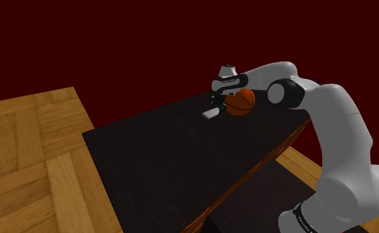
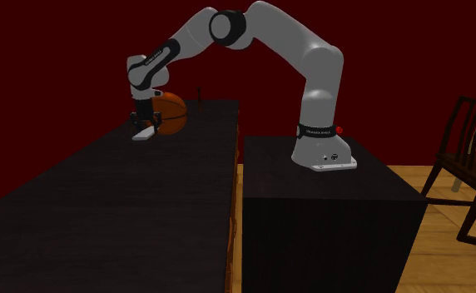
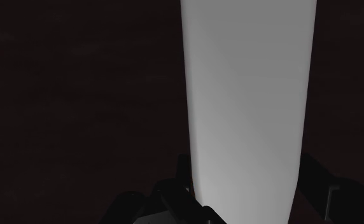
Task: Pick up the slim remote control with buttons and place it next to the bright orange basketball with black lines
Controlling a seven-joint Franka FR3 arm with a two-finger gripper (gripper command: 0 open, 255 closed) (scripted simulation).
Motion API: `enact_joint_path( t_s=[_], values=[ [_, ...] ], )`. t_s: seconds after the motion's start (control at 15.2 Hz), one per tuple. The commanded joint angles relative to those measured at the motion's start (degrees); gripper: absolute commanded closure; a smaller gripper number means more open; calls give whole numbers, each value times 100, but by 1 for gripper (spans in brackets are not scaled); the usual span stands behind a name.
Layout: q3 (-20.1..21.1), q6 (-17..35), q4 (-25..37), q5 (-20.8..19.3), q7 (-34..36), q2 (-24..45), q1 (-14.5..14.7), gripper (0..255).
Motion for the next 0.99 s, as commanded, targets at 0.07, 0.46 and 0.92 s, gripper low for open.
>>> enact_joint_path(
  t_s=[0.07,0.46,0.92],
  values=[
    [-10,111,75,-8,1,181,8,255],
    [-30,287,274,-22,1,555,26,255],
    [-40,365,427,-28,-2,786,38,255]
  ],
)
